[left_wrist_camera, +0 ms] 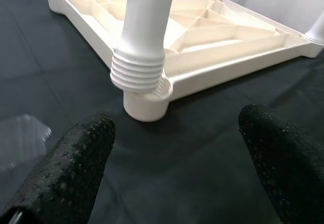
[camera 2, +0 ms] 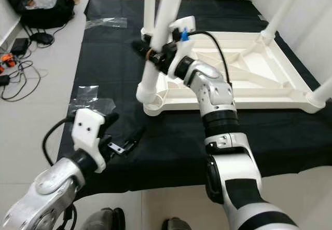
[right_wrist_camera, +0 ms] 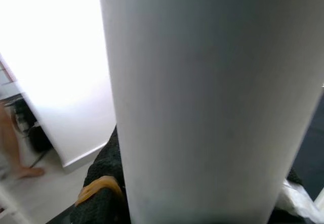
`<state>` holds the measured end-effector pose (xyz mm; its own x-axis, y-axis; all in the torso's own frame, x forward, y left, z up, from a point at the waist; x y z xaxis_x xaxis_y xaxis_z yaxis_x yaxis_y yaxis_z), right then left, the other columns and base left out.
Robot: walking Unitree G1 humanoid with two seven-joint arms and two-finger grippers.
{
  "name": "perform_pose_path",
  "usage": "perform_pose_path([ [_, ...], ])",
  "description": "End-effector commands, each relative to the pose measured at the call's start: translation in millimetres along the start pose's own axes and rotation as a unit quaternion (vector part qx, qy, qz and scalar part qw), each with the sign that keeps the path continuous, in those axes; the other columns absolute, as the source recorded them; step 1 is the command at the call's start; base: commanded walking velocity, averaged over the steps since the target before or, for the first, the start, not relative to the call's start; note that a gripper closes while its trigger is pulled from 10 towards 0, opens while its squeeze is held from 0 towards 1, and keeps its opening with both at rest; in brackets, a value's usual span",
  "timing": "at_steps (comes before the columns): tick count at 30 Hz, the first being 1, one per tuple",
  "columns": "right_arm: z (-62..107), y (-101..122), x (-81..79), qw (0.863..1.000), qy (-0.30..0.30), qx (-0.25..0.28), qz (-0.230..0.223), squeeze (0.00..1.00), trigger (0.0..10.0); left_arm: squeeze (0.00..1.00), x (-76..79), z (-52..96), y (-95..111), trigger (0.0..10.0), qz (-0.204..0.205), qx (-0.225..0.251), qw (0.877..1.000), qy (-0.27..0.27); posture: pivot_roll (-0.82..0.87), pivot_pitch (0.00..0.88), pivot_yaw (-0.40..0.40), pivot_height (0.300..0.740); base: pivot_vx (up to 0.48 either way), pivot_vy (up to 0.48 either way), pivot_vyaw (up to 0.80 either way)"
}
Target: Building children table
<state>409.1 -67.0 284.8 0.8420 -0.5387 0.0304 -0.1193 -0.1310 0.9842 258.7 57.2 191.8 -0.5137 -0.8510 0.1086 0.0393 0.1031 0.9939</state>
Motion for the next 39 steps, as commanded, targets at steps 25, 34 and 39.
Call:
perform_pose_path([
  [25,9.9,12.6,-17.2,0.985,0.163,0.02,0.048,0.0,10.0,0.0,27.0,9.4,4.1,10.0,0.034,-0.011,0.998,-0.054,0.13,0.248,-0.066,0.74,0.0,0.0,0.0],
  [34,-0.7,1.0,-22.8,0.981,0.178,-0.014,0.074,0.0,10.0,0.0,27.3,11.0,8.6,10.0,0.041,-0.006,0.998,-0.046,0.14,0.253,-0.066,0.74,0.0,0.0,0.0],
  [39,-0.2,9.8,-21.2,0.98,0.179,-0.009,0.084,0.0,10.0,0.0,30.5,12.2,7.9,10.0,0.045,-0.009,0.998,-0.051,0.14,0.257,-0.061,0.74,0.0,0.0,0.0],
])
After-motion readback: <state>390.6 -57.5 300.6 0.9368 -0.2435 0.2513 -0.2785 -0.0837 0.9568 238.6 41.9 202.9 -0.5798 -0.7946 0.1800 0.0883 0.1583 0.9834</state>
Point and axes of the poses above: a point about 5 cm out from each wrist's last joint towards the gripper, its own z axis pointing back from the gripper into the wrist, its own y axis along the axis of the wrist's last joint, x = y × z, the point moved 6 cm from there along -z, pointing out of the wrist towards the gripper, and after that the axes turned 3 degrees about z, right-handed, at the moved point
